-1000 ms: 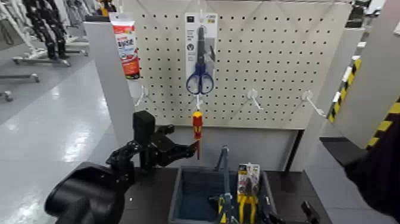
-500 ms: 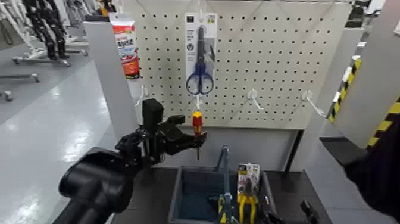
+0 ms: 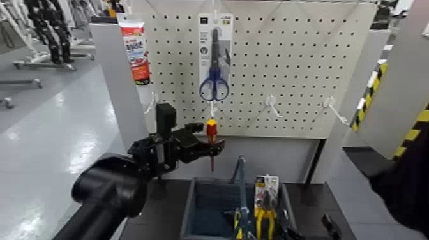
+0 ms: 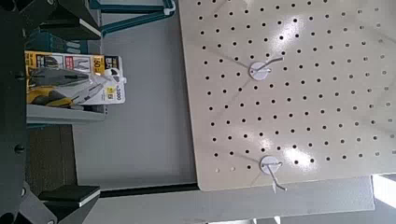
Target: Put the red screwdriver into the crate.
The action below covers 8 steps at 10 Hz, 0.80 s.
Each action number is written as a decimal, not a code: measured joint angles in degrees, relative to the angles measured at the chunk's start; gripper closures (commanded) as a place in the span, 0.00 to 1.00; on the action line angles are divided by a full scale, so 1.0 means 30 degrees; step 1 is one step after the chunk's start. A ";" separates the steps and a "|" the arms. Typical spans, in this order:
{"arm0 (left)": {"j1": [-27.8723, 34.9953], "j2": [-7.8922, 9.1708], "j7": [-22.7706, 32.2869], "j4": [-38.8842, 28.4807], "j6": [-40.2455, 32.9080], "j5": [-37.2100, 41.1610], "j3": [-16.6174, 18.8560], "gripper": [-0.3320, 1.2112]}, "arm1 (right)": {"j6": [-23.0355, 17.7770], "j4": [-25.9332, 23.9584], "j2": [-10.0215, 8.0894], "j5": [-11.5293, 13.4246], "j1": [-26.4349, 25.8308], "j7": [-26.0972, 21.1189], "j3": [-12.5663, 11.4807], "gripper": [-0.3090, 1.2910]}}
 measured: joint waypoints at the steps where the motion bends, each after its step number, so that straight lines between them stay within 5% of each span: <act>1: -0.0314 -0.0045 -0.0174 0.0302 -0.0038 0.0021 -0.0201 0.36 | 0.0000 0.0014 0.0000 -0.0002 -0.0019 0.0000 0.0026 0.28; 3: -0.0633 -0.0121 -0.0238 0.0700 -0.0039 0.0223 -0.0483 0.68 | -0.0023 0.0041 0.0000 -0.0009 -0.0035 0.0000 0.0038 0.28; 5: -0.0749 -0.0128 -0.0247 0.0792 0.0035 0.0419 -0.0607 0.86 | -0.0052 0.0070 0.0023 -0.0027 -0.0040 0.0000 0.0061 0.28; 8: -0.0691 -0.0129 -0.0142 0.0639 0.0155 0.0490 -0.0516 0.90 | -0.0059 0.0053 0.0030 -0.0037 -0.0010 0.0000 0.0038 0.28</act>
